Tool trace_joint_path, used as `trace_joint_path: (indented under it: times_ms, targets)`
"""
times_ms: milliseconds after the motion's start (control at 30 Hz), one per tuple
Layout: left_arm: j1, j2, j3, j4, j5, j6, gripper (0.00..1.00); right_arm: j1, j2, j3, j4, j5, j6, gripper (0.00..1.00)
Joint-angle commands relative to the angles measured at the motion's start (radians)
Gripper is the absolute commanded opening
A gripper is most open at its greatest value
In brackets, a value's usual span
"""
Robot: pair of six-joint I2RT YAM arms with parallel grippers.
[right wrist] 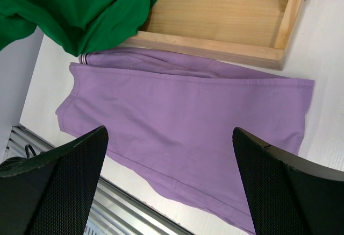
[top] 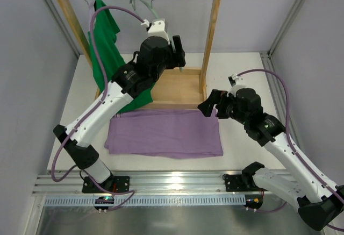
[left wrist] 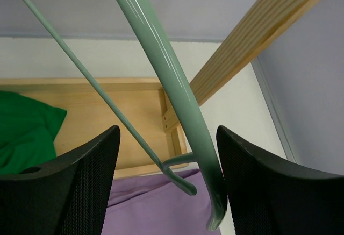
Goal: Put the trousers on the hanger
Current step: Grab a hanger with the left arm
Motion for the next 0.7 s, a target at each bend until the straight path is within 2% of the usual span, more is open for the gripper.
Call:
trace_joint_path:
  times_ms: [0, 433, 667]
  targets:
    - [-0.007, -0.014, 0.034, 0.095, -0.094, -0.006, 0.72, 0.006, -0.025, -0.013, 0.045, 0.000, -0.048, 1.00]
    - [-0.018, -0.103, -0.070, 0.111, -0.164, 0.053, 0.57, 0.005, -0.018, 0.000, 0.039, 0.000, -0.080, 0.99]
    - [-0.018, -0.130, -0.087, 0.109, -0.206, 0.088, 0.43, 0.005, -0.010, -0.005, 0.037, 0.003, -0.083, 1.00]
